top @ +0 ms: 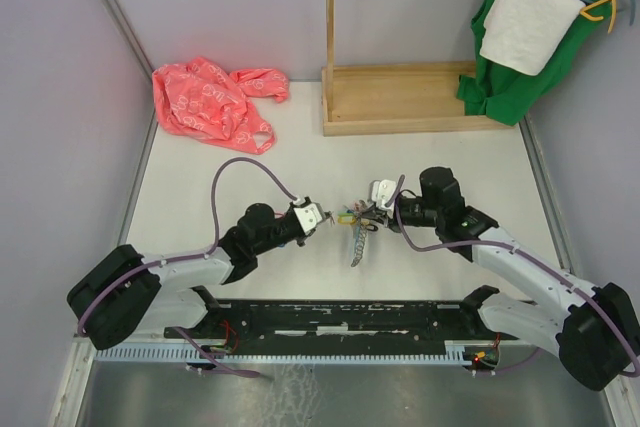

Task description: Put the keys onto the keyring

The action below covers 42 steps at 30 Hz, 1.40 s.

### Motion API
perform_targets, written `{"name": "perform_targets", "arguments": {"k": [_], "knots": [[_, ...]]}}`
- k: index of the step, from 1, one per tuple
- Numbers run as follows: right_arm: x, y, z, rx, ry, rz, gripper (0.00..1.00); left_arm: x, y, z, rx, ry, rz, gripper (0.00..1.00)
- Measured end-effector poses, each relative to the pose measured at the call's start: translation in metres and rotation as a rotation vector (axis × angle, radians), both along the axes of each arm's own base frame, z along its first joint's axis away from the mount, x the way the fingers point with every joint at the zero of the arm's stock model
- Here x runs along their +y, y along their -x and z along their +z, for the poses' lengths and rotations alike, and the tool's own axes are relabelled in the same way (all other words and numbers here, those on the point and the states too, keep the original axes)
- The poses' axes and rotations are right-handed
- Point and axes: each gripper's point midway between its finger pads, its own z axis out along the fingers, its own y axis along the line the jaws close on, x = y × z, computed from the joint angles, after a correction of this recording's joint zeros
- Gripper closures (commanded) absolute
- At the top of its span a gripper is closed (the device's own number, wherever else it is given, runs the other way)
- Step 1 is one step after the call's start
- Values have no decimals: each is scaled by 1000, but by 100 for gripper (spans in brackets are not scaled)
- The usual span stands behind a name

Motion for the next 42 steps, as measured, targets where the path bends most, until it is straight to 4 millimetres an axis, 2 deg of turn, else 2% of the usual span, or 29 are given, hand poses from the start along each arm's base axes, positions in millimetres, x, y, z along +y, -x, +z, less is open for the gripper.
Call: {"name": "perform_targets", "arguments": {"k": [3, 9, 15, 26, 42], "knots": [[0, -2, 5, -20, 11, 6, 99, -8, 5, 11, -77, 5, -76, 97], [-3, -3, 7, -71, 51, 40, 99, -15, 12, 19, -171, -17, -171, 97], [-2, -2, 9, -156, 87, 114, 99, -20, 18, 22, -205, -33, -231, 97], [4, 2, 0, -251, 125, 226, 99, -22, 30, 37, -259, -13, -294, 97], [16, 9, -6, -275, 139, 291, 99, -30, 41, 33, -285, -40, -340, 97]]}}
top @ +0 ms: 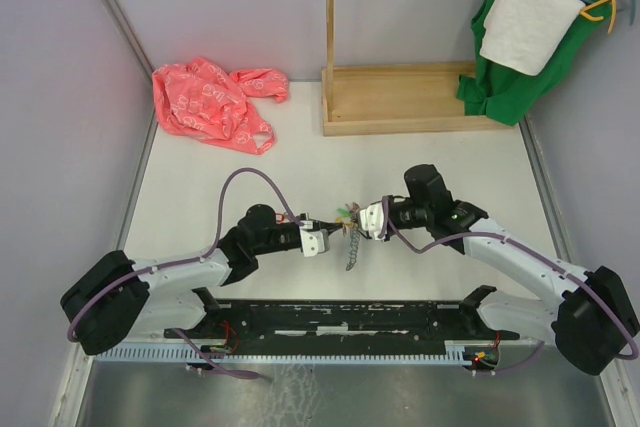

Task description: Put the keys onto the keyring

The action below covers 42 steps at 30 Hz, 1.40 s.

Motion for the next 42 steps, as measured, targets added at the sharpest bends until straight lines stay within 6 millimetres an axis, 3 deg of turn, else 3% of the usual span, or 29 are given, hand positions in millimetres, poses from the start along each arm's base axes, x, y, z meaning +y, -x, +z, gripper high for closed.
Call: {"name": "perform_targets", "arguments": {"k": [42], "knots": [[5, 3, 3, -2, -12, 20, 99, -3, -9, -2, -3, -18, 36, 97]]}}
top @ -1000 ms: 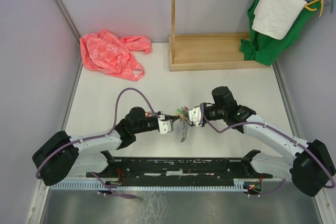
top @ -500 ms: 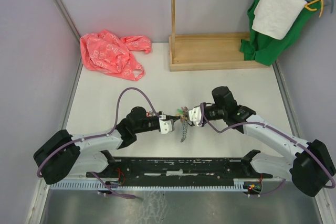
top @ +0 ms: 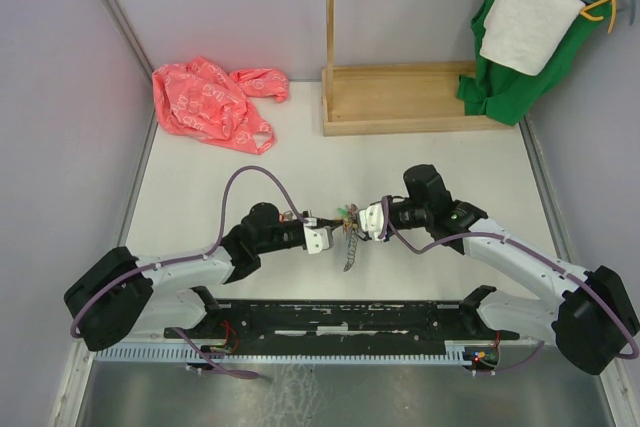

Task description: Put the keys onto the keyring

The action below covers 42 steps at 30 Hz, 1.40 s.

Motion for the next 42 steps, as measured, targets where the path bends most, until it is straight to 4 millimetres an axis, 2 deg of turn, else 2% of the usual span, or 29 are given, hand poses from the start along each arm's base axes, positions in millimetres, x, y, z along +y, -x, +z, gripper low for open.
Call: {"name": "perform_targets", "arguments": {"k": [20, 29, 42], "knots": [[2, 3, 0, 6, -2, 9, 99, -1, -1, -4, 9, -10, 0, 97], [5, 5, -2, 15, -2, 16, 99, -1, -1, 1, -12, 16, 4, 97], [10, -7, 9, 11, -41, -50, 99, -4, -1, 12, -32, 82, 22, 97]]}}
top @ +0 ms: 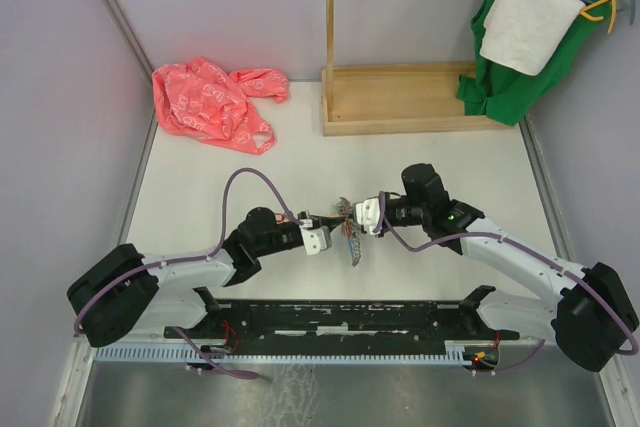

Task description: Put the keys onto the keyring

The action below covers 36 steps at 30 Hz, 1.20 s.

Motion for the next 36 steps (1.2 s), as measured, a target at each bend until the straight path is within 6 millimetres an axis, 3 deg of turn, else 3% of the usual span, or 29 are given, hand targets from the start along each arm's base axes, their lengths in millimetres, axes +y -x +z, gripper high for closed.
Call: {"name": "perform_targets", "arguments": {"k": [14, 36], "knots": [[-7, 1, 10, -44, 0, -32, 99, 8, -6, -3, 27, -20, 70, 97], [-7, -2, 3, -29, 3, -47, 99, 8, -8, 0, 39, -1, 86, 97]]}}
